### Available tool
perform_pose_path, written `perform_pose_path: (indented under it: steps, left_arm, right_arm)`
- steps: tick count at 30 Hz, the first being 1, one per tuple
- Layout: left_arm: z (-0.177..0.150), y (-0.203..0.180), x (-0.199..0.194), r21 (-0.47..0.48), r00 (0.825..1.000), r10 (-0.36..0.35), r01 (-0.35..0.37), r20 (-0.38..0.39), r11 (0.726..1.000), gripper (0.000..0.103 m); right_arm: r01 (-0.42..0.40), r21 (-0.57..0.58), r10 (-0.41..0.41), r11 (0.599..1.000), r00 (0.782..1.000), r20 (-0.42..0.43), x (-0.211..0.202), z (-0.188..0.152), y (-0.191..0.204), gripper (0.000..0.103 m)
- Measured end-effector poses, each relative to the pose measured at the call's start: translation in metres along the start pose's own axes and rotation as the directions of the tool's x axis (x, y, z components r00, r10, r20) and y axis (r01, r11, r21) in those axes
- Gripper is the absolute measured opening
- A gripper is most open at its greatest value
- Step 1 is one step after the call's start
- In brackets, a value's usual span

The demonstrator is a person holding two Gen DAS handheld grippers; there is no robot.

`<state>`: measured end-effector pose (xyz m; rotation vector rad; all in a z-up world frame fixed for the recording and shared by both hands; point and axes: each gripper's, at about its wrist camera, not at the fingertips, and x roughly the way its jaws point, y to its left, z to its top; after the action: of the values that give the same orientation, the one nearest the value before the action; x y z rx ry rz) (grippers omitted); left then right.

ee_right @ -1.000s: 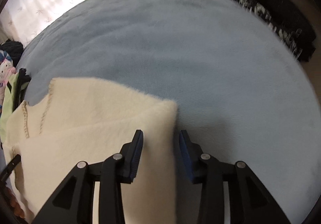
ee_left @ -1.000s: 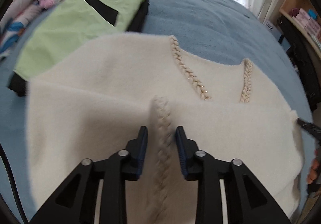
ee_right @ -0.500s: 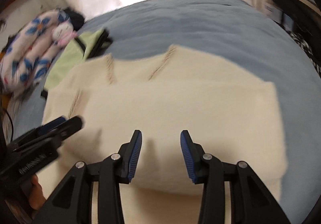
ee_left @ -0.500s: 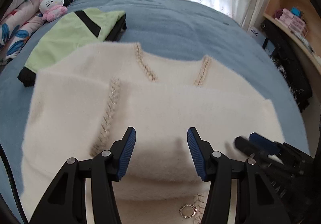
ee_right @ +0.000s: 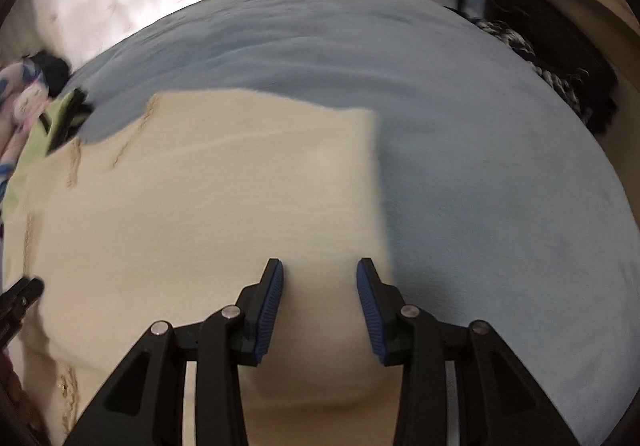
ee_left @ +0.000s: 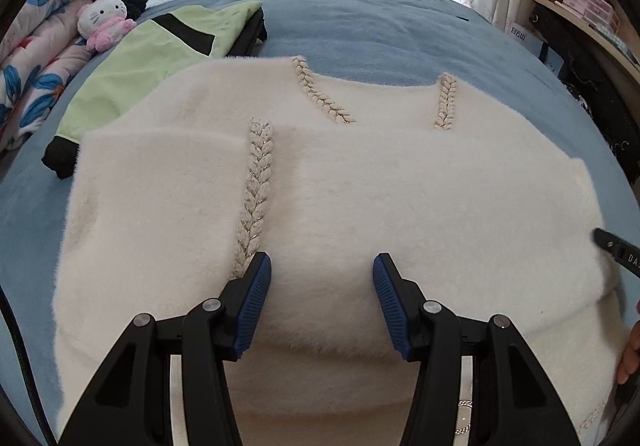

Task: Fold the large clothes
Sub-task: 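Open the left tool and release the folded front edge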

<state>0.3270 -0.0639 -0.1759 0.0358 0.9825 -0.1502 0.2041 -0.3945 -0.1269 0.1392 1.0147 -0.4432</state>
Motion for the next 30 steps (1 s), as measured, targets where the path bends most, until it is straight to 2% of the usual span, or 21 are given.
perform_pose_path:
  steps: [1, 5, 10, 14, 17, 23, 30]
  left_arm:
    - [0.000, -0.001, -0.001, -0.001, 1.000, 0.004, -0.004, -0.001, 1.000, 0.052]
    - [0.000, -0.001, -0.002, -0.003, 1.000, 0.006, -0.006, -0.007, 1.000, 0.052]
    - [-0.001, -0.002, -0.006, 0.004, 1.000, 0.014, -0.014, -0.014, 1.000, 0.052]
    - [-0.003, -0.003, -0.015, 0.003, 1.000, 0.015, -0.015, -0.009, 1.000, 0.054]
    - [-0.005, -0.002, -0.024, -0.013, 1.000, 0.012, -0.012, -0.010, 1.000, 0.056]
    - [-0.013, 0.006, -0.054, -0.051, 0.999, 0.037, -0.036, 0.015, 0.998, 0.057]
    - [-0.038, 0.025, -0.106, -0.114, 0.998, 0.050, -0.045, 0.039, 0.992, 0.057]
  right_arm:
    - [0.026, 0.005, -0.026, 1.000, 1.000, 0.005, 0.000, -0.001, -0.003, 0.052]
    - [-0.053, 0.087, 0.055, 0.995, 0.998, -0.018, 0.001, -0.004, -0.019, 0.054]
    - [-0.045, 0.078, 0.046, 0.996, 0.999, -0.007, -0.004, -0.007, -0.015, 0.054]
    - [-0.126, 0.101, 0.126, 0.987, 0.992, 0.003, -0.015, -0.010, -0.012, 0.054]
    - [-0.124, 0.080, 0.123, 0.989, 0.992, 0.026, -0.027, -0.014, -0.005, 0.054]
    - [-0.190, 0.080, 0.187, 0.978, 0.981, 0.049, -0.055, -0.026, 0.006, 0.054]
    - [-0.246, 0.047, 0.243, 0.968, 0.968, 0.071, -0.096, -0.047, 0.023, 0.054]
